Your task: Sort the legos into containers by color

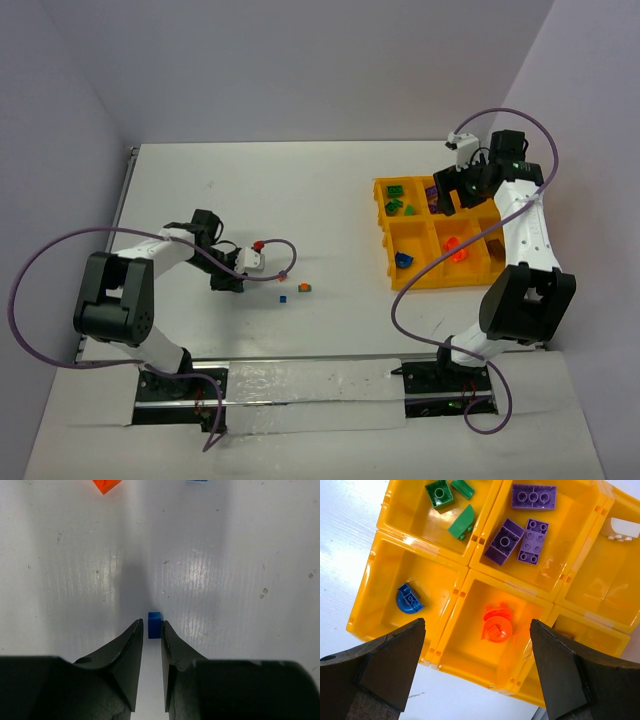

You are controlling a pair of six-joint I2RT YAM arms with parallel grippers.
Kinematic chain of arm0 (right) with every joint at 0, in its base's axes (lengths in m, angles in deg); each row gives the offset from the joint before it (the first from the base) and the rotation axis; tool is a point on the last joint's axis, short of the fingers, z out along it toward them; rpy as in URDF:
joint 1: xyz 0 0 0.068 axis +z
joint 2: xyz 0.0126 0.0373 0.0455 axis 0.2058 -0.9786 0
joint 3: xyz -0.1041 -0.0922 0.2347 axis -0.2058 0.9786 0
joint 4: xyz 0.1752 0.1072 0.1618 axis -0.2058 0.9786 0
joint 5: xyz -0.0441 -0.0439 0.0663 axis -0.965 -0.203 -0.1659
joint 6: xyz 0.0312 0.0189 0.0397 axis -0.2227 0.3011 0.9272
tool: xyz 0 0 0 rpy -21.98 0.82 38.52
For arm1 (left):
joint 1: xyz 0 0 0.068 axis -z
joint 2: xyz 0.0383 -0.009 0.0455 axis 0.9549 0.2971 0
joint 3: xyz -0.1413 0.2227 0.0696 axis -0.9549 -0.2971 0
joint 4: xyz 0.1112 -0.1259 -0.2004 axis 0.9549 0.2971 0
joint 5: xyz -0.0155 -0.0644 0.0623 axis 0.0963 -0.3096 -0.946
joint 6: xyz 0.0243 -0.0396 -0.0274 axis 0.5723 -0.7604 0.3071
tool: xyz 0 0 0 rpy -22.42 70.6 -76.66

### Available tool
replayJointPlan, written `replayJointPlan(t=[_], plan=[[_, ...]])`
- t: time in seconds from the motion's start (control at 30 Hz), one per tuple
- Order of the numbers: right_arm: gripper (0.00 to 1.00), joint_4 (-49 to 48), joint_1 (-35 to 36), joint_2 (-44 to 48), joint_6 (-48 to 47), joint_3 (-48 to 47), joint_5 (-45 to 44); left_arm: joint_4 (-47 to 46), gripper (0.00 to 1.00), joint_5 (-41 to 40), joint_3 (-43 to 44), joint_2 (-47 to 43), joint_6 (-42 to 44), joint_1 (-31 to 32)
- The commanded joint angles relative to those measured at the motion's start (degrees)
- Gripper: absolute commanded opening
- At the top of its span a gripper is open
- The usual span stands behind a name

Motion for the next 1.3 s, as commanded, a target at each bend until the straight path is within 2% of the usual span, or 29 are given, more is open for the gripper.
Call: replayJointPlan(t=[0.0, 0.23, 0.4, 0.53, 0.67, 0.77, 0.8, 0.9, 0.97, 1.0, 1.07, 1.1, 1.13, 1.2, 1.27], plan=[[0.92, 0.25, 0.92, 2.19, 0.71, -2.91, 1.12, -0.88, 0.29, 0.62, 1.35, 0.61, 0.51, 0.46], [0.92, 0.44, 1.97, 2.09, 2.14, -5.11, 2.27, 0.62, 0.24, 1.13, 2.08, 0.71, 0.65, 0.5], [0.96, -0.67, 3.76, 3.3, 7.02, -9.63, 7.87, 3.89, 0.21, 8.83, 8.4, -2.47, -2.78, 0.5], [1.0, -3.25, 7.13, 4.25, 14.64, -11.37, 15.34, 3.31, 0.19, 17.5, 18.31, -4.99, -12.76, 0.66], [1.0, -8.56, 14.28, 6.05, 20.42, -9.75, 18.55, -1.98, 0.19, 28.6, 25.86, -5.8, -28.84, 0.94], [1.0, -16.3, 18.36, 9.19, 21.24, -6.26, 19.76, -11.84, 0.19, 35.79, 28.4, -6.06, -45.67, 0.94], [1.0, -20.06, 20.35, 10.65, 20.48, -4.19, 20.3, -20.42, 0.19, 36.88, 27.87, -6.83, -55.79, 0.94], [1.0, -24.17, 24.74, 12.41, 17.2, -0.68, 20.06, -41.96, 0.19, 38.69, 21.81, -9.05, -77.26, 0.94], [1.0, -26.27, 27.16, 12.21, 15.68, -0.44, 18.93, -63.01, 0.18, 38.16, 16.93, -10.43, -99.26, 0.94], [1.0, -26.2, 28.06, 11.59, 16.24, -1.2, 18.97, -64.47, 0.18, 37.98, 16.44, -10.3, -103.28, 0.94], [1.0, -25.06, 29.62, 9.23, 19.33, -4.61, 19.99, -73.01, 0.17, 36.72, 15.59, -9.91, -109.94, 0.94], [0.99, -23.67, 30.01, 6.39, 25.57, -7.24, 21.61, -77.96, 0.17, 35.79, 14.58, -10.37, -114.35, 0.94], [0.99, -23.22, 30.02, 4.57, 26.18, -7.32, 23.19, -78.14, 0.16, 35.65, 14.48, -10.47, -115.53, 0.97], [0.98, -27.37, 30.1, 1.42, 37.07, -7.74, 29.37, -80.22, 0.16, 33.39, 12.8, -12.22, -113.03, 1.53], [0.99, -31.9, 30.17, 1.04, 45.96, -5.77, 31.39, -78.16, 0.17, 32.26, 12.64, -13.21, -107.09, 1.82]])
